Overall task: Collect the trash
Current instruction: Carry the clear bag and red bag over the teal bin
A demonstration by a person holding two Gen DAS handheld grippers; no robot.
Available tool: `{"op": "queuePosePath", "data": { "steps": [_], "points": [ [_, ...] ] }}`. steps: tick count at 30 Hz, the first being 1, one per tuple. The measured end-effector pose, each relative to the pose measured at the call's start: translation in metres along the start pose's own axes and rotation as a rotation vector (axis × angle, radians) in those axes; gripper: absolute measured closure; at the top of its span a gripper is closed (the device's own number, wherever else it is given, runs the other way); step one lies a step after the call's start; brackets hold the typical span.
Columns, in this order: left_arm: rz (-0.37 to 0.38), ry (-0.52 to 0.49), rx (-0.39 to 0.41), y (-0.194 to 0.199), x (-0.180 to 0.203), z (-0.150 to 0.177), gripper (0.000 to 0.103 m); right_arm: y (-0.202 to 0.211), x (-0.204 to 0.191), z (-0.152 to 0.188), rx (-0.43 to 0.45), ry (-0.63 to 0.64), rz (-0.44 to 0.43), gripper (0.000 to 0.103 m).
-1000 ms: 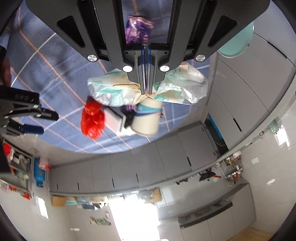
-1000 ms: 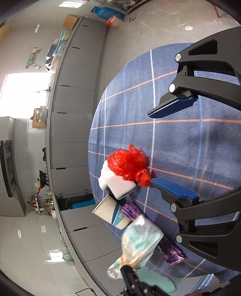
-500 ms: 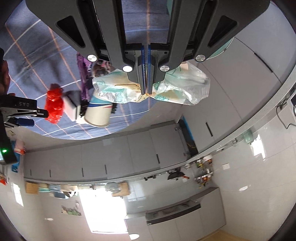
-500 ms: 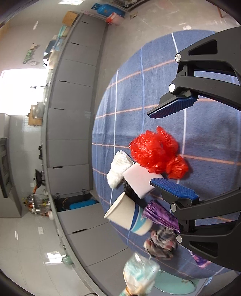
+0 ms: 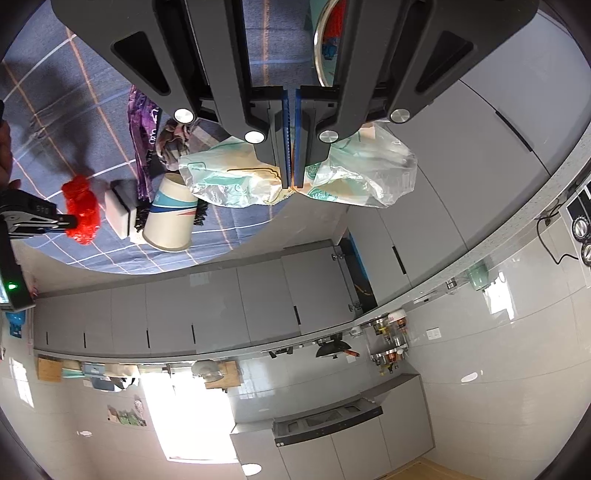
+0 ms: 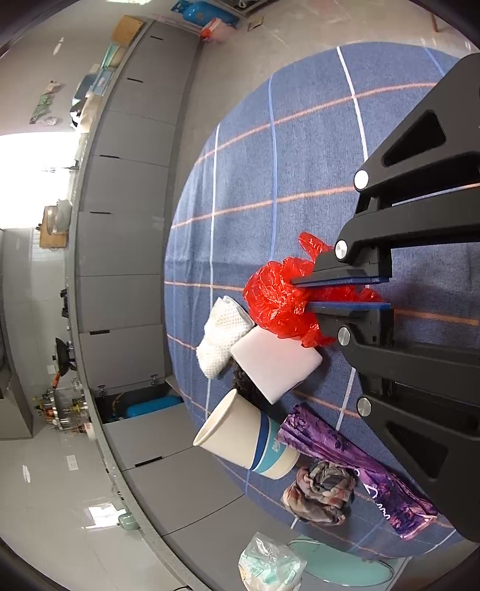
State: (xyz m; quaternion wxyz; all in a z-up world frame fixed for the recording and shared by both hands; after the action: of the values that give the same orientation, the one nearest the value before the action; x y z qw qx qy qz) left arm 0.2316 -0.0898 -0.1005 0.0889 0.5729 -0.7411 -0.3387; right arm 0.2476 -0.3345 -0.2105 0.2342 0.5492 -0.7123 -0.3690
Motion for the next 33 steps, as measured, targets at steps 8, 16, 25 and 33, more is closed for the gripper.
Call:
{"op": "queuePosePath", "data": {
  "steps": [8,16,25,33],
  "points": [
    [-0.061,0.024,0.004,0.010,-0.026,0.006,0.101,0.048,-0.025,0.003,0.086,0.046,-0.029,0.096],
    [-0.114,0.058,-0.017,0.018,-0.060,0.026,0.101,0.065,-0.081,0.003,0.117,0.129,-0.115,0.096],
    [-0.163,0.108,-0.034,0.023,-0.091,0.040,0.101,0.068,-0.148,0.007,0.112,0.222,-0.190,0.096],
    [-0.210,0.119,-0.039,0.028,-0.117,0.049,0.101,0.071,-0.189,0.008,0.114,0.286,-0.226,0.096]
  ]
}}
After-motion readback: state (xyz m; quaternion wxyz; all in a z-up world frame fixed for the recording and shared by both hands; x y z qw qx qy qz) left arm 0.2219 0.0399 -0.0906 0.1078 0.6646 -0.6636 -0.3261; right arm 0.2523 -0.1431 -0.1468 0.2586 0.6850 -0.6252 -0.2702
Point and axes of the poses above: each gripper's, at about its wrist camera, not at the fingertips, and y roughly against the way its jaws point, x to its right, z to its underside, the point moved 7 cm from there along -y, roughly the way its jaws point, and after that the axes turned 11 degrees about -x, right-handed, at the moved point
